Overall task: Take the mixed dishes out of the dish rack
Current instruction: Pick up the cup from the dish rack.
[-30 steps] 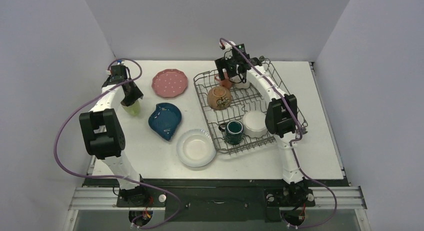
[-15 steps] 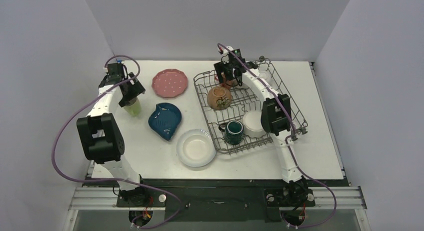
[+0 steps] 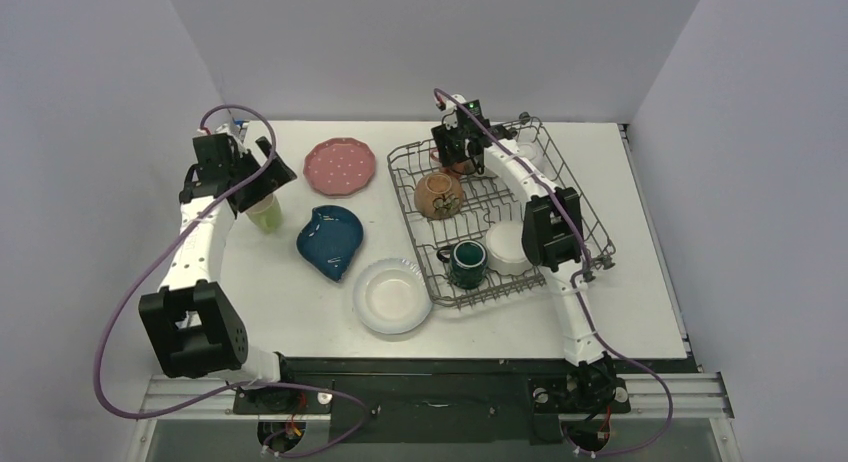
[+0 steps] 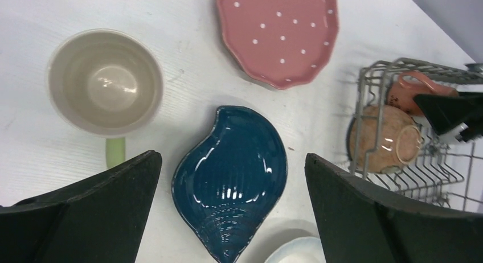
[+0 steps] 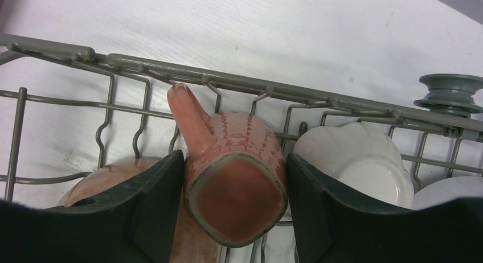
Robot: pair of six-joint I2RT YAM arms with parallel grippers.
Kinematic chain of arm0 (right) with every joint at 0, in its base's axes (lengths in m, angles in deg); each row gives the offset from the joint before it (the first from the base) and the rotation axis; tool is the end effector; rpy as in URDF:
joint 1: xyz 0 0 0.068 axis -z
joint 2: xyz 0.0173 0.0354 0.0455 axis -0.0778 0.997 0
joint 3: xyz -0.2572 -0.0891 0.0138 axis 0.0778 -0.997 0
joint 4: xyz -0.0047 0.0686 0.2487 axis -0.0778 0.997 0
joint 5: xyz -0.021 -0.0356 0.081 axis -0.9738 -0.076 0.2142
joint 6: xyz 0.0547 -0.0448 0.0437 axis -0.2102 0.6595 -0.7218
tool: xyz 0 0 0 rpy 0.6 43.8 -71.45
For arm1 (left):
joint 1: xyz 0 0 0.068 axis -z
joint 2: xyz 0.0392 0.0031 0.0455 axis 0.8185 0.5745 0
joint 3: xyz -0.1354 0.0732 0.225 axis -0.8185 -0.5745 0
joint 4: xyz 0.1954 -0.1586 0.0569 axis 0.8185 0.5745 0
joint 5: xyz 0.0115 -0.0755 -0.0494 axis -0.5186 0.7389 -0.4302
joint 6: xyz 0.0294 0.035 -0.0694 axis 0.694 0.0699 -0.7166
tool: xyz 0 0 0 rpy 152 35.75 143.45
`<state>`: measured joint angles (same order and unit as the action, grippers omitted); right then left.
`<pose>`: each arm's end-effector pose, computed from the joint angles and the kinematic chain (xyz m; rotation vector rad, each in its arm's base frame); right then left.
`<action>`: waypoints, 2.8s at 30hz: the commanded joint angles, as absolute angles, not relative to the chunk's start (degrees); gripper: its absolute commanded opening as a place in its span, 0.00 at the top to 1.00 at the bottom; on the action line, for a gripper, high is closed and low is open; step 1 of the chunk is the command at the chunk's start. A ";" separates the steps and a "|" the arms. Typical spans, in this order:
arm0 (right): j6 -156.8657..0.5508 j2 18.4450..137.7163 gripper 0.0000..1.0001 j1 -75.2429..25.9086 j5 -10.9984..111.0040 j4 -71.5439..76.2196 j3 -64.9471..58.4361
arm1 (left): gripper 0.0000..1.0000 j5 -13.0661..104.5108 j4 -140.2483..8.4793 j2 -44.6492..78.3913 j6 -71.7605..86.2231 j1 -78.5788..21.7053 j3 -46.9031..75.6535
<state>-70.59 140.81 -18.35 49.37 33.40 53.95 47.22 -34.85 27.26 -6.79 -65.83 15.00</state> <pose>0.5392 0.2364 0.1833 -0.5373 2.2690 0.3358 0.3535 0.0555 0.2835 -0.6398 2.2215 -0.3274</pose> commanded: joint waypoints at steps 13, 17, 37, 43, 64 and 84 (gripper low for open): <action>-73.75 119.42 0.89 -14.36 59.24 27.13 42.14 | 0.04 82.34 -80.35 16.70 -30.71 -63.73 -6.17; -76.98 114.11 0.91 -13.42 63.65 25.60 36.83 | 0.04 81.22 -88.99 18.82 -36.41 -58.19 -8.48; -116.06 86.87 0.92 -9.19 95.05 -4.11 -3.96 | 0.01 61.81 -145.63 48.11 -75.40 -29.46 -6.58; -117.63 85.87 0.92 -9.48 95.73 -6.06 -8.55 | 0.16 60.52 -151.14 50.37 -79.92 -27.12 -6.09; -98.51 82.18 0.24 -9.91 99.44 10.74 -9.51 | 1.00 65.71 -152.61 43.75 -76.02 -32.08 -12.33; -64.76 74.10 0.20 -4.69 91.20 33.07 -11.89 | 1.00 55.23 -62.41 21.23 -29.15 -44.04 0.86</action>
